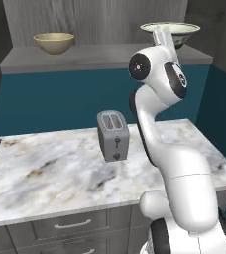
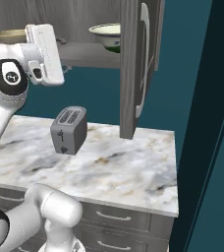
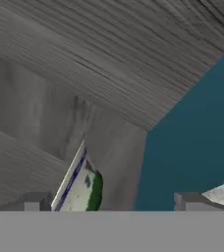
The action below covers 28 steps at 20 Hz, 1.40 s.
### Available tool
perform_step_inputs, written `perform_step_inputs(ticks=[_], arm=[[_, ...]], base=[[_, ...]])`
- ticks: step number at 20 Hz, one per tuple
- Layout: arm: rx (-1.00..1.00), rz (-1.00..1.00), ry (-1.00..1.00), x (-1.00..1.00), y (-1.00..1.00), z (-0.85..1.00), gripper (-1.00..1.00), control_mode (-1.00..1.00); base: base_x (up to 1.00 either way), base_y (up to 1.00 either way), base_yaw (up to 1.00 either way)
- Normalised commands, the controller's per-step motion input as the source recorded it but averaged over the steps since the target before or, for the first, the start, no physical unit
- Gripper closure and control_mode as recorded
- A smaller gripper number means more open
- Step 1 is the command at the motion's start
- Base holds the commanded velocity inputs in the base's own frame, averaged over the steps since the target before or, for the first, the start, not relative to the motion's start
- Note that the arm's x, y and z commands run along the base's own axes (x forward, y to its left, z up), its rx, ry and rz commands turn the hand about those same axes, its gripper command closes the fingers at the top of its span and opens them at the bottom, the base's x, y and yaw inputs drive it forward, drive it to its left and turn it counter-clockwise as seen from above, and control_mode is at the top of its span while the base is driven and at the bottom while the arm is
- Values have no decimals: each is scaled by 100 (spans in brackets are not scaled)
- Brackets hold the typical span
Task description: Take the smaller bowl and place it next to the appetizer plate on the dining counter , and place the larger bowl next to the plate with cooked food.
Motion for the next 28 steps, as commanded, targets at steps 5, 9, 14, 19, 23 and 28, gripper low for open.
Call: perform_step_inputs(ticks=[5, 9, 14, 19, 23, 28], arm=[[17, -17, -33, 14, -42, 55, -100, -100], [8, 5, -3, 11, -7, 5, -100, -100], [32, -1, -25, 41, -14, 4, -100, -100], [24, 0, -5, 85, -6, -7, -100, -100], [11, 0, 2, 100, 0, -32, -100, -100], [9, 0, 0, 99, 0, -29, -100, -100]], base=[[0, 0, 0], [0, 0, 0], [0, 0, 0], [0, 0, 0], [0, 0, 0], [0, 0, 0]])
